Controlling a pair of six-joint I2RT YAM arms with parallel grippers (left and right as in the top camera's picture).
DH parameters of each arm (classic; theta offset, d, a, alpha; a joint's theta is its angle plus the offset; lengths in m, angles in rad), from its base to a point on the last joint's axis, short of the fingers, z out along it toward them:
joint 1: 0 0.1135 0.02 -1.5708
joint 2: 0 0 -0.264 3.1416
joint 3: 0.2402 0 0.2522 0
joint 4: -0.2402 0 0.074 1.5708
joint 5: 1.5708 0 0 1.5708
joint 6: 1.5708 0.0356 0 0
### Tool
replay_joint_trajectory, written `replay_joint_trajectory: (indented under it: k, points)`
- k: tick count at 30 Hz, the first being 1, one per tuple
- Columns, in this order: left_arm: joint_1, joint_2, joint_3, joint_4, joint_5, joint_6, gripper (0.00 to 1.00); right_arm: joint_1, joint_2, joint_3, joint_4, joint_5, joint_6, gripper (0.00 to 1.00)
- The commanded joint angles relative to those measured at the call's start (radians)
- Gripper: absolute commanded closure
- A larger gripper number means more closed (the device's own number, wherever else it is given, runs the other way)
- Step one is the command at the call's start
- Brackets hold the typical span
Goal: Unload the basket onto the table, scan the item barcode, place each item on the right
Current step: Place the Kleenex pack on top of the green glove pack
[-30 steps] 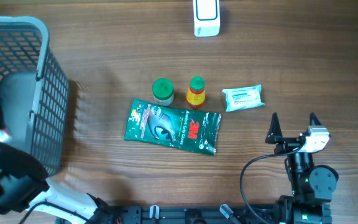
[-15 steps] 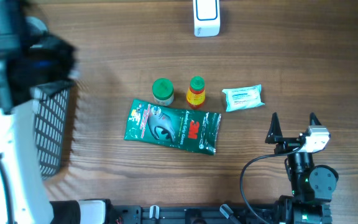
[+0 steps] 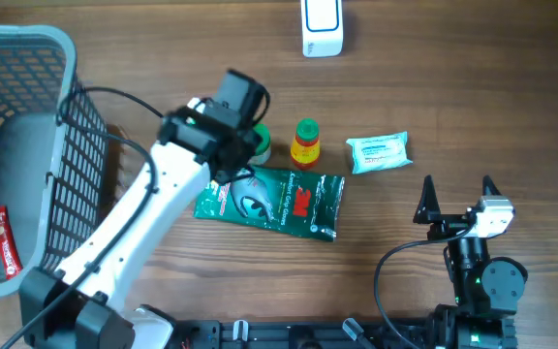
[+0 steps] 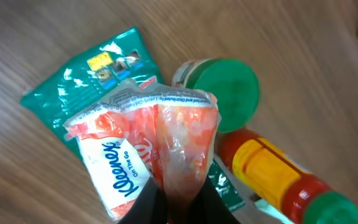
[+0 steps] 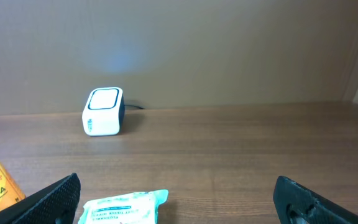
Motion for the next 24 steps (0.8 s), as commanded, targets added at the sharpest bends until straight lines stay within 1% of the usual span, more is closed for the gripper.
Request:
replay_joint_trajectory:
  k: [1,4,6,7,8,11,12,13,14,15,19,22,24]
  points:
    - [-0.03,-0.005,-0.152,0.137,-0.025,-0.048,0.88,-0.003,-0.004,0.0,0.003,-0.005,0.011,0.0]
    - [-0.047,-0.005,-0.255,0.247,-0.016,-0.048,0.87,-0.003,-0.004,0.0,0.003,-0.005,0.011,0.0]
    - [-0.053,-0.005,-0.274,0.265,-0.011,-0.048,0.83,-0.003,-0.004,0.0,0.003,-0.005,0.011,0.0]
    - [-0.054,-0.005,-0.274,0.268,-0.01,-0.047,0.79,-0.003,-0.004,0.0,0.003,-0.005,0.011,0.0]
    - [-0.054,-0.006,-0.273,0.272,0.0,-0.047,0.7,-0.003,-0.004,-0.001,0.003,-0.005,0.011,0.0]
    - [-0.053,-0.008,-0.259,0.279,0.057,-0.032,0.32,-0.003,-0.004,0.0,0.003,-0.005,0.011,0.0]
    - [-0.053,-0.011,-0.222,0.278,0.084,0.043,0.11,-0.003,-0.004,0.0,0.003,-0.005,0.011,0.0]
    - [-0.053,-0.016,-0.19,0.268,0.087,0.087,0.04,-0.003,-0.004,-0.001,0.003,-0.005,0.011,0.0]
    - [-0.053,-0.02,-0.132,0.237,0.081,0.132,0.0,-0.003,-0.004,0.0,0.003,-0.005,0.011,0.01]
    - [-0.051,-0.024,-0.082,0.206,0.068,0.159,0.0,-0.003,-0.004,0.0,0.003,-0.005,0.011,0.0]
    - [-0.014,-0.03,0.253,-0.033,-0.132,0.244,0.0,-0.003,-0.004,-0.001,0.003,-0.005,0.011,0.0]
    - [0.064,-0.03,0.513,-0.204,-0.317,0.249,0.0,-0.002,-0.004,0.0,0.003,-0.005,0.011,0.0]
    - [0.143,-0.03,0.628,-0.276,-0.374,0.249,0.0,-0.003,-0.004,-0.001,0.003,-0.005,0.011,0.0]
